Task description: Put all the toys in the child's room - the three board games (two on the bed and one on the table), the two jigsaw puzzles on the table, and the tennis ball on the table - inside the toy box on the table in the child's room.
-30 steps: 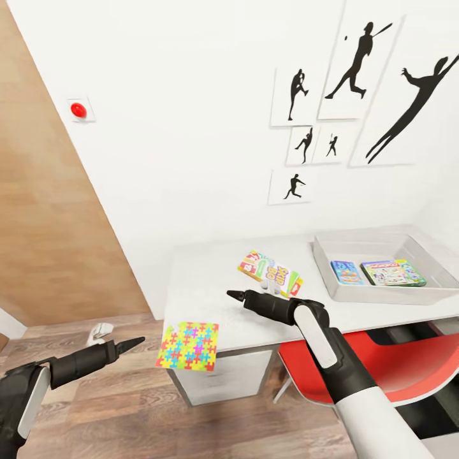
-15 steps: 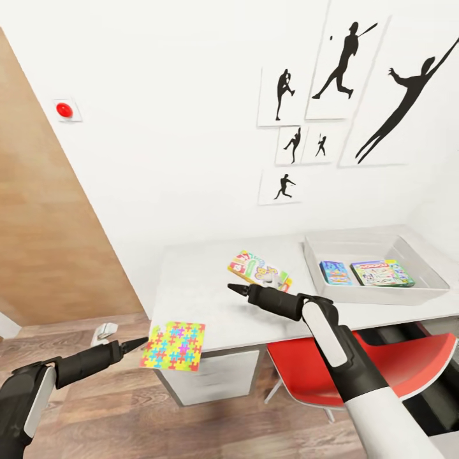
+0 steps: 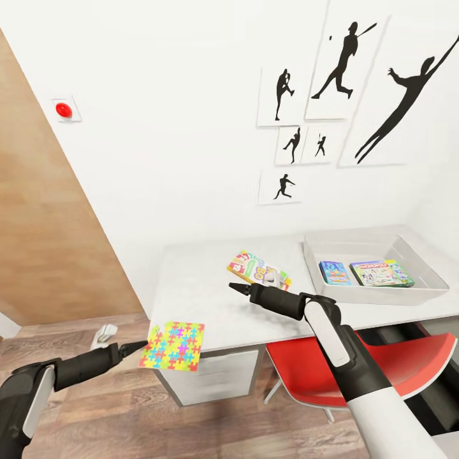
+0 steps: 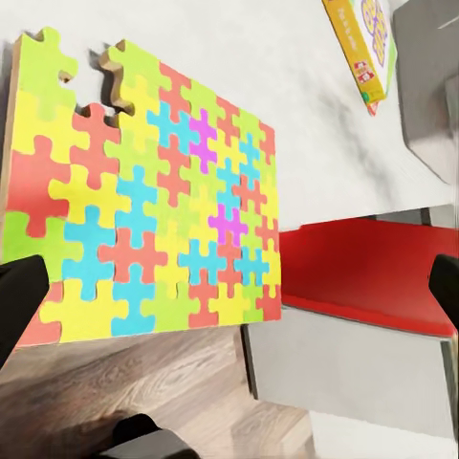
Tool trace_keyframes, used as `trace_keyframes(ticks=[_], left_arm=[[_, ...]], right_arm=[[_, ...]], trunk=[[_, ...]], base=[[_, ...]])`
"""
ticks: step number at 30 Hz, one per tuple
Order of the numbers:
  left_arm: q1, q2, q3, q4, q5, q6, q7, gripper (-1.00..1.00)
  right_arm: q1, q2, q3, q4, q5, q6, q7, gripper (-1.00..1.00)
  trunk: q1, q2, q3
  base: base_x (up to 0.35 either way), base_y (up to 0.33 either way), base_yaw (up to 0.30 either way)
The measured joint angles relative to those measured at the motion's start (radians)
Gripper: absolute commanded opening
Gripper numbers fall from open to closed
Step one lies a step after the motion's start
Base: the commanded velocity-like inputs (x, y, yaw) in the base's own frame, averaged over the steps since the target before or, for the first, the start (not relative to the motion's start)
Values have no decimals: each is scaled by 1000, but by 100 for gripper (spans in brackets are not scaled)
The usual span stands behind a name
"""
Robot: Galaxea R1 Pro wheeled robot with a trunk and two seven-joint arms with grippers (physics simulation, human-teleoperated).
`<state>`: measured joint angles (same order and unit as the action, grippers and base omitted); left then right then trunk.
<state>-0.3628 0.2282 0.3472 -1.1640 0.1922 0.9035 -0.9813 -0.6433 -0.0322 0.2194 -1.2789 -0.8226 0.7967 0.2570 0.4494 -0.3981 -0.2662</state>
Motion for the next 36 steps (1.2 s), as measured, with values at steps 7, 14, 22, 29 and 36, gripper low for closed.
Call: trace_keyframes(ticks=[7,14,22,29,36], left_arm=[[0,2,4,1,0,62,4,100],[0,2,5,1,-2,77,2,100],[0,3,6,1,-1,79,0,100],[0,3,6,1,0,79,-2,100],[0,3,7,-8,2,85,-7,100]], right_arm=[[0,-1,0,0,0,0,1,100],[0,-1,-1,0,0,0,1,100],[0,-1,0,0,0,-1,0,100],[0,-1,1,0,0,-1,0,100],[0,-1,1,0,0,-1,0,100]], trunk=[[0,0,0],[0,0,0],[0,0,0],[0,0,0],[0,0,0]], base=[[0,0,0],[0,0,0],[0,0,0],[0,0,0],[0,0,0]])
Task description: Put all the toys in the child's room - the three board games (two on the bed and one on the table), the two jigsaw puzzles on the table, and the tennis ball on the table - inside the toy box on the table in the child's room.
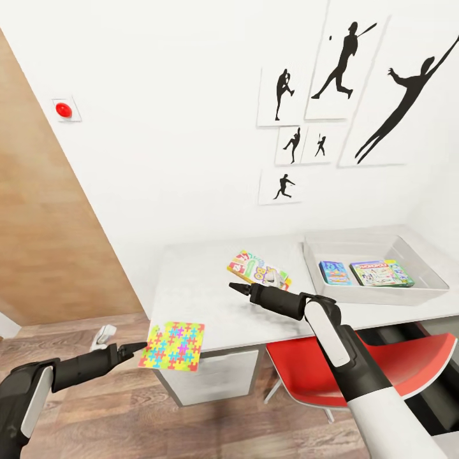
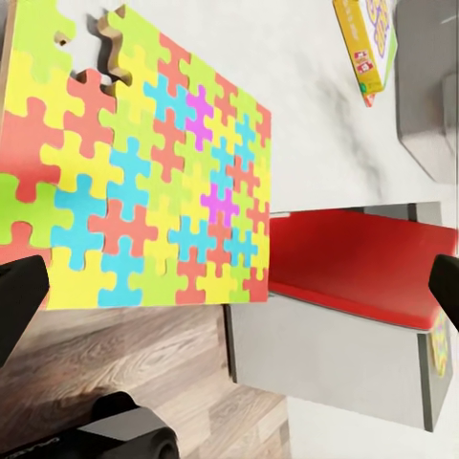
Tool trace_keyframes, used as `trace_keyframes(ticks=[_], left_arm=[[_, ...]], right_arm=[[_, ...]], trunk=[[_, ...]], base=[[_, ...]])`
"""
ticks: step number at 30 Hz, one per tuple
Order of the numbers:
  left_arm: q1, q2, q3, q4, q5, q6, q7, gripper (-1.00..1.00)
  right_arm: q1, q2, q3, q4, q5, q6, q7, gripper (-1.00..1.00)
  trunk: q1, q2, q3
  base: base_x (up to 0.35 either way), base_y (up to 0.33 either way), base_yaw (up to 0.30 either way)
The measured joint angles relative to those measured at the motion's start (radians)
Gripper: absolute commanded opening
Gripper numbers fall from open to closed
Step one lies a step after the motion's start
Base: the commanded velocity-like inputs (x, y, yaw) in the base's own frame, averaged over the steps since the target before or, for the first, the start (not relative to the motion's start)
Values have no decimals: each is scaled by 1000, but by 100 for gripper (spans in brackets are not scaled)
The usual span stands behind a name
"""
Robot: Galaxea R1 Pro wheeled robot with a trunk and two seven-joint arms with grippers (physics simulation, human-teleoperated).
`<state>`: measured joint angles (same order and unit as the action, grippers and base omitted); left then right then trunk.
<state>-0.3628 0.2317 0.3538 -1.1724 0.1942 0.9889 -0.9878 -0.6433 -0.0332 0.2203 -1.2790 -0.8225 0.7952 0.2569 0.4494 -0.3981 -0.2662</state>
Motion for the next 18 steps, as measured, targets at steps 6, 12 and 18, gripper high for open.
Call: trace_keyframes(ticks=[6,12,18], left_arm=[[0,0,3,-4,3,2,-4,100],[0,0,4,-5,3,4,-5,100],[0,0,4,-6,4,4,-5,100]], right_arm=[[0,0,0,0,0,0,0,100],[0,0,0,0,0,0,0,100],[0,0,0,0,0,-1,0,100]], trunk=[[0,0,0],[0,0,0],[0,0,0]], base=[[0,0,0],[-12,68,0],[-15,67,0]])
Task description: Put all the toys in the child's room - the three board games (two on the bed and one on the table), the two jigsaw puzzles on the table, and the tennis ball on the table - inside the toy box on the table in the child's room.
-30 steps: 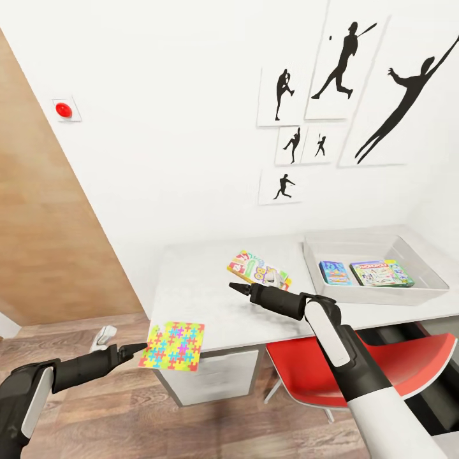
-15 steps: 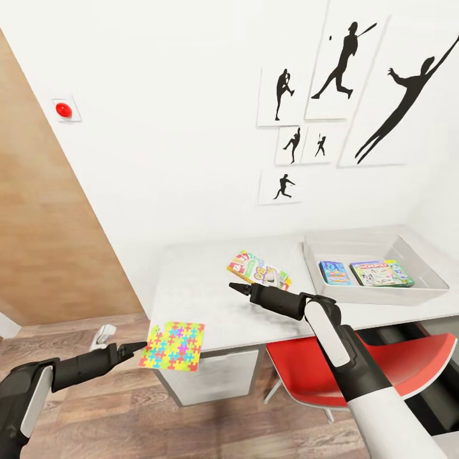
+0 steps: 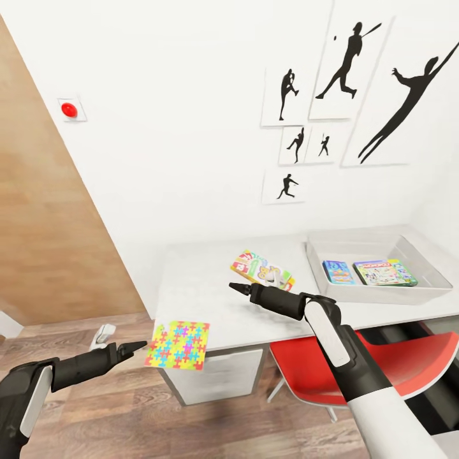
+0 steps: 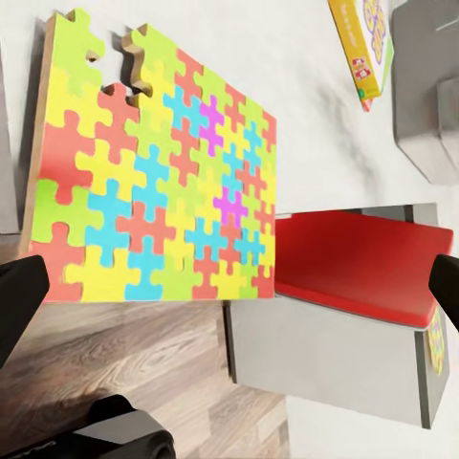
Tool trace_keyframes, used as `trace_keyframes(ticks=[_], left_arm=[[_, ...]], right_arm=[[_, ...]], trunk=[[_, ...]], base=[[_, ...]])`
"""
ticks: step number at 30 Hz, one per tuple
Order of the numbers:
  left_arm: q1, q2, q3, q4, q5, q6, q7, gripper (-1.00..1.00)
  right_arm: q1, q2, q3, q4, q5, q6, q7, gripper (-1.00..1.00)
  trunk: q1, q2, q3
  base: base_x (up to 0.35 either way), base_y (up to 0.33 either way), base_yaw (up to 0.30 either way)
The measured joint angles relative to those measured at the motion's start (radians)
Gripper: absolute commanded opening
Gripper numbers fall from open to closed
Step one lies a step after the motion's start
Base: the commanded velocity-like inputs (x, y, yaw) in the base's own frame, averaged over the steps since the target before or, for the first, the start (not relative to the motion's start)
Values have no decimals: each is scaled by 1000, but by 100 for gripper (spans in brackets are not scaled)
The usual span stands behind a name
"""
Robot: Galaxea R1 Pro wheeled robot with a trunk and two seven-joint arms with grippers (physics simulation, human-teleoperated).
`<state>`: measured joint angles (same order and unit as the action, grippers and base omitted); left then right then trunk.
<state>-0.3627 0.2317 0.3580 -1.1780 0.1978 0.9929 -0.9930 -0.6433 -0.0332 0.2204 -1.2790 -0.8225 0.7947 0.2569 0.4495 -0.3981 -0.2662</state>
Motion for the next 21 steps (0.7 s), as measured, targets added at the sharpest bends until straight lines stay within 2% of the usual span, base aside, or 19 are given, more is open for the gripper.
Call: trace_keyframes(ticks=[12,21], left_arm=[[0,0,0,0,0,-1,0,100],[0,0,0,0,-1,-1,0,100]], right_arm=[[0,0,0,0,0,-1,0,100],[0,0,0,0,0,-1,0,100]], trunk=[[0,0,0],[0,0,0]], base=[[-2,13,0],[0,141,0]])
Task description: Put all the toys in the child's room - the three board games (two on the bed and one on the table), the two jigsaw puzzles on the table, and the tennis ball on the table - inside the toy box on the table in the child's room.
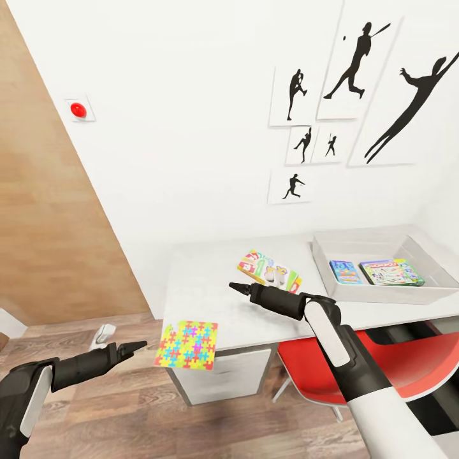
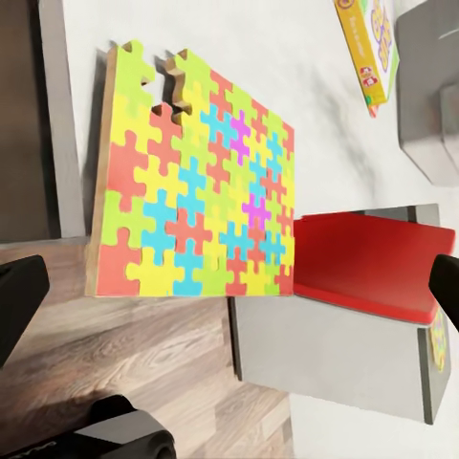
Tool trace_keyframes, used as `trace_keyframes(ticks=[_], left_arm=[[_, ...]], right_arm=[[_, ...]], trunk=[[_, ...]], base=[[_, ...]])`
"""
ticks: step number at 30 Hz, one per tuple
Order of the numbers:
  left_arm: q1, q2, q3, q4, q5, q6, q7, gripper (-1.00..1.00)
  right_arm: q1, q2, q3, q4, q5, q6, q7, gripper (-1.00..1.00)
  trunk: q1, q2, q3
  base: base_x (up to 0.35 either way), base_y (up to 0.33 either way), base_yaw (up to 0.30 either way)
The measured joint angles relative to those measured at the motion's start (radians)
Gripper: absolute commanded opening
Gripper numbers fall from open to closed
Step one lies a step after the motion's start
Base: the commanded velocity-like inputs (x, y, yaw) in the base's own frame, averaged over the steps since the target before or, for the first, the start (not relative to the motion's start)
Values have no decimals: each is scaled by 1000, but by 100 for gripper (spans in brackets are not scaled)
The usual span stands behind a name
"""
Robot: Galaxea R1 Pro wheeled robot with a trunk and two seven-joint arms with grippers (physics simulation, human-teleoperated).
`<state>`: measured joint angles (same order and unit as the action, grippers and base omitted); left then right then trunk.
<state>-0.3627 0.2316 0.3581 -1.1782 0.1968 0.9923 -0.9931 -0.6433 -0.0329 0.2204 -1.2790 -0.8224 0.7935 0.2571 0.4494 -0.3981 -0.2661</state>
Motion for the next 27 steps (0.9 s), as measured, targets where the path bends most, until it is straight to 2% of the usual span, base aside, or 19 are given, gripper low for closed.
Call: trace_keyframes(ticks=[27], left_arm=[[0,0,1,1,1,13,2,100]], right_arm=[[0,0,0,-3,-1,2,1,100]], trunk=[[0,0,0]], base=[[0,10,0]])
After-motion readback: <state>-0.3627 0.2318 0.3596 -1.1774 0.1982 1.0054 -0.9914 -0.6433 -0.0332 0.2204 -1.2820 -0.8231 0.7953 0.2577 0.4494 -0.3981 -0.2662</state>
